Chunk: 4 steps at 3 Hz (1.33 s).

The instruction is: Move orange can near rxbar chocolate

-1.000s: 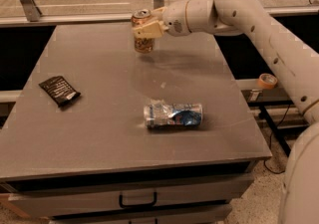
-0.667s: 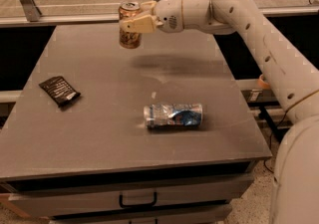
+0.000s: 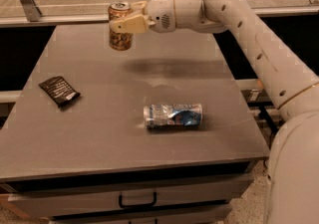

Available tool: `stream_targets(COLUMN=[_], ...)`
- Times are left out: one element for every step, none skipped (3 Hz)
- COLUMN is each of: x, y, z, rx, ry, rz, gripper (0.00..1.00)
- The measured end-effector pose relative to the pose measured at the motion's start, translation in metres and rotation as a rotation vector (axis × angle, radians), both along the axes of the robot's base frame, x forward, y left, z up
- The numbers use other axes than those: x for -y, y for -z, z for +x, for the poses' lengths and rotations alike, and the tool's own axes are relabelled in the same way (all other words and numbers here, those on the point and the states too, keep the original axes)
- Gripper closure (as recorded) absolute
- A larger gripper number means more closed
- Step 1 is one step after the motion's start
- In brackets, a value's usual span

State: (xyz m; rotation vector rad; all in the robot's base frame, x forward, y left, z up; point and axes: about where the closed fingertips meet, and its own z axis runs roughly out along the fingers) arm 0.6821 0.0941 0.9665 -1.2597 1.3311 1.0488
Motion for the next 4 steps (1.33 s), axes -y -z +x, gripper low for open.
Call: stream_targets(x=[-0.030,-0.058,-0.079,-0.095], y=[0.001,0.013,0.030,0.045], z=[-0.016,-0.033,-0.047,-0.054], rx=[-0.031,-0.061,-0.064,-0.033], ry=[-0.024,-0.030,-0.015,0.002], rz=[0.021,0.026,0.003,-0.036], gripper=[1.00,1.00,1.00,0.82])
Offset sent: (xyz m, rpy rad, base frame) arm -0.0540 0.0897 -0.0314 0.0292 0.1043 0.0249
